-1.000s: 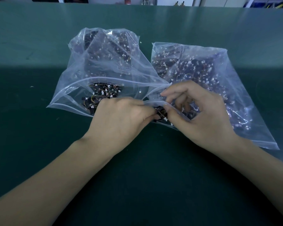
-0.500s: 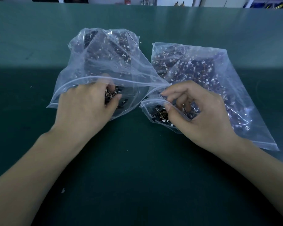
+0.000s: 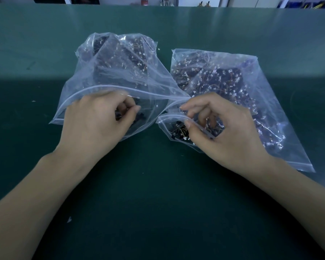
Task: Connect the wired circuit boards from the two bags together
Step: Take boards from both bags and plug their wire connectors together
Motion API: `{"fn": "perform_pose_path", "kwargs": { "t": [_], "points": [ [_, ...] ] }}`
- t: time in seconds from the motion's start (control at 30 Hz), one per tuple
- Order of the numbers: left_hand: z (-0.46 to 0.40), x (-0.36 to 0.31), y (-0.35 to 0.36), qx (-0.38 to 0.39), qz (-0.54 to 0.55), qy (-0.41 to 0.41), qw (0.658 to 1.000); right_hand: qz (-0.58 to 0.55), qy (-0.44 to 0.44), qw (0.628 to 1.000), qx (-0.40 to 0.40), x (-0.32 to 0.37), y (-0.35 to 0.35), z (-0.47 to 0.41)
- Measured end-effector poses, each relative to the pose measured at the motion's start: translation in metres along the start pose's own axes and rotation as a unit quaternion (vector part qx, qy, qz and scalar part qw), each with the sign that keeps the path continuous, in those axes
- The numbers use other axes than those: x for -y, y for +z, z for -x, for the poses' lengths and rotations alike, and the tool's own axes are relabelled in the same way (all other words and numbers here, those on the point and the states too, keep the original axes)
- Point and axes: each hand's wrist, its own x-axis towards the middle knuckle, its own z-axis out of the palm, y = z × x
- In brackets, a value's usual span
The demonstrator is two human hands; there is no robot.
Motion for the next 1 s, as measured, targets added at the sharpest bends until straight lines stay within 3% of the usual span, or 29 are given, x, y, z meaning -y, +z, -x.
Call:
{"fn": "perform_pose_path", "kwargs": {
  "t": [0.3,0.67,1.0],
  "points": [
    [0.008,-0.027,-0.003,-0.097,0.165,0.091,0.977,0.025,-0.019,0.999,0.006,0.004,-0.003,-0.002],
    [0.016,-0.042,0.005,-0.041,0.229,0.148,0.961,-0.004,-0.062,0.998,0.015,0.002,-0.001,-0.003],
    [0.016,-0.035,0.004,-0.006,0.224,0.100,0.969,-0.037,-0.024,0.998,-0.041,0.005,-0.003,-0.003]
  ]
}}
